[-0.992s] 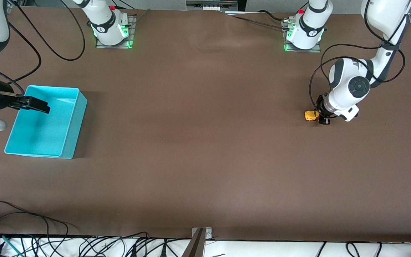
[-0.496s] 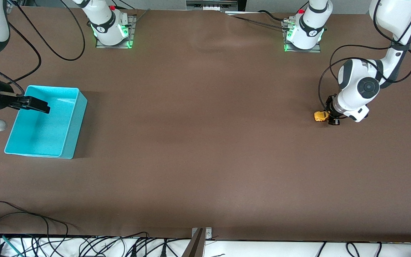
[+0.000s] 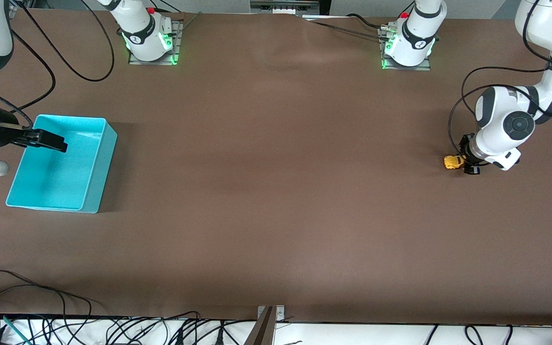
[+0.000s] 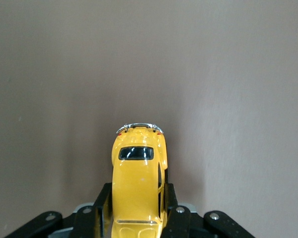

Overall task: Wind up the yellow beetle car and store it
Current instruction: 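Drag the car backward with the left gripper, then release it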

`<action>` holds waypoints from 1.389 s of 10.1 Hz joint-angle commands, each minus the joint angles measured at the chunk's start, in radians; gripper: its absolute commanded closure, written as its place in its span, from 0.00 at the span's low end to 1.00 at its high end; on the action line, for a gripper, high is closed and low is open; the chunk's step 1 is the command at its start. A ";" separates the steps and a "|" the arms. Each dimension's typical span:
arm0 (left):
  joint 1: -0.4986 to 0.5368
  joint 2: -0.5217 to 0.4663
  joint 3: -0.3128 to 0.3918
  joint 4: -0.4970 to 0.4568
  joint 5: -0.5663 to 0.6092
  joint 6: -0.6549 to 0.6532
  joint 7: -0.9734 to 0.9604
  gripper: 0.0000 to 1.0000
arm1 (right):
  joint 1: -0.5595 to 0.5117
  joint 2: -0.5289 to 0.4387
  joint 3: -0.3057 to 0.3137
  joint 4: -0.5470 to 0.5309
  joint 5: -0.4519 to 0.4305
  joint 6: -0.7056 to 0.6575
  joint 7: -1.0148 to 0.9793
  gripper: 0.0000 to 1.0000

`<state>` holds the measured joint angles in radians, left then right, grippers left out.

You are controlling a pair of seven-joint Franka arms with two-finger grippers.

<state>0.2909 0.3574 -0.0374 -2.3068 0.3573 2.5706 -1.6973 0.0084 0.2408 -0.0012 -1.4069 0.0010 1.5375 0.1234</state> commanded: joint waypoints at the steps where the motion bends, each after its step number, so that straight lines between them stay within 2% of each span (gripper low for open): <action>1: 0.017 0.117 -0.001 0.072 0.041 0.045 -0.001 1.00 | 0.001 -0.008 0.000 -0.007 0.013 -0.002 0.015 0.00; 3: 0.016 0.117 -0.001 0.072 0.040 0.045 -0.001 1.00 | 0.001 -0.008 0.000 -0.007 0.013 -0.002 0.016 0.00; 4: 0.014 0.117 -0.001 0.073 0.040 0.043 -0.001 0.93 | 0.002 -0.008 0.000 -0.007 0.013 -0.004 0.015 0.00; 5: 0.013 0.114 -0.002 0.075 0.040 0.042 -0.004 0.69 | 0.002 -0.008 0.000 -0.007 0.013 -0.004 0.015 0.00; 6: 0.008 0.109 -0.002 0.075 0.040 0.039 -0.013 0.39 | 0.002 -0.008 0.000 -0.007 0.013 -0.004 0.015 0.00; 7: 0.005 0.101 -0.002 0.075 0.040 0.034 -0.019 0.00 | 0.002 -0.008 0.000 -0.007 0.013 -0.002 0.015 0.00; 12: 0.004 0.081 -0.009 0.109 0.037 -0.026 -0.027 0.00 | 0.002 -0.008 0.000 -0.007 0.013 -0.004 0.016 0.00; 14: 0.004 0.042 -0.010 0.109 0.026 -0.047 -0.022 0.00 | 0.002 -0.008 0.000 -0.007 0.013 -0.005 0.012 0.00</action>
<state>0.2984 0.4348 -0.0446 -2.2088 0.3580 2.5680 -1.6991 0.0084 0.2408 -0.0013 -1.4069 0.0010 1.5375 0.1234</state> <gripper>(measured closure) 0.000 0.000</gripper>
